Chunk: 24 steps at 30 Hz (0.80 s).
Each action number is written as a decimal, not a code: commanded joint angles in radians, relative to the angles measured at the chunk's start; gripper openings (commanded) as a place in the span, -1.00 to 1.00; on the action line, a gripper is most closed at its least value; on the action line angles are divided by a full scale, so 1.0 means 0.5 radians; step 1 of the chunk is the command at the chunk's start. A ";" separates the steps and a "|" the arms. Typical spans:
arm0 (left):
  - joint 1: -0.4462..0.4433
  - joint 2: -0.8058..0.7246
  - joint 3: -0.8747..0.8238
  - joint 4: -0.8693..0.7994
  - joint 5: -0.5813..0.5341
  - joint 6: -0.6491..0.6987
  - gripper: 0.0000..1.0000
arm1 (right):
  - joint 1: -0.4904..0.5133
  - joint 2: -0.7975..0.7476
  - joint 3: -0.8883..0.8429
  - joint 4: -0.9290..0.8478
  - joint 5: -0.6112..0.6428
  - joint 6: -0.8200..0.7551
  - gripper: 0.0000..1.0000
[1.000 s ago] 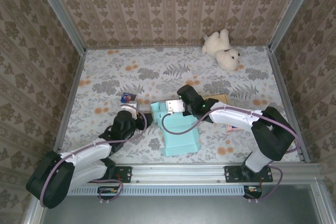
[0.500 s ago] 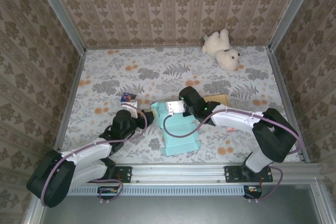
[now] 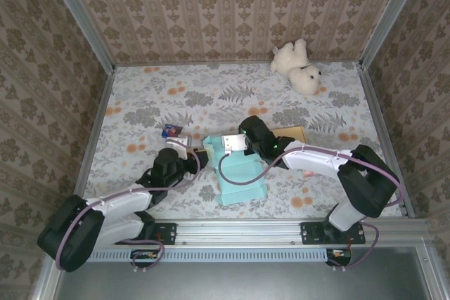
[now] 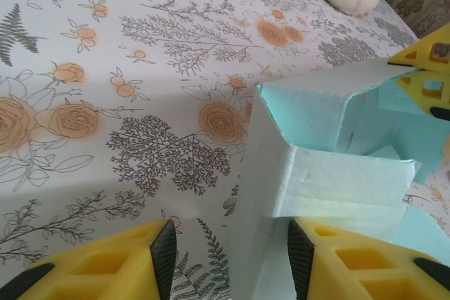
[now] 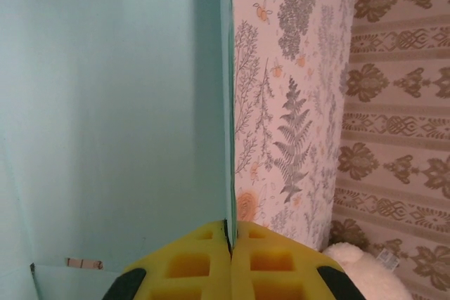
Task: Fold the paper box
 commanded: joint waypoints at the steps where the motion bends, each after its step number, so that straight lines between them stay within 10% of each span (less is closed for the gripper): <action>1: -0.025 0.063 0.007 0.078 -0.001 0.035 -0.05 | 0.033 0.024 -0.079 0.243 0.036 -0.089 -1.00; 24: -0.142 0.167 0.034 0.102 -0.185 0.049 -0.06 | 0.058 0.178 -0.323 0.896 0.163 -0.379 -1.00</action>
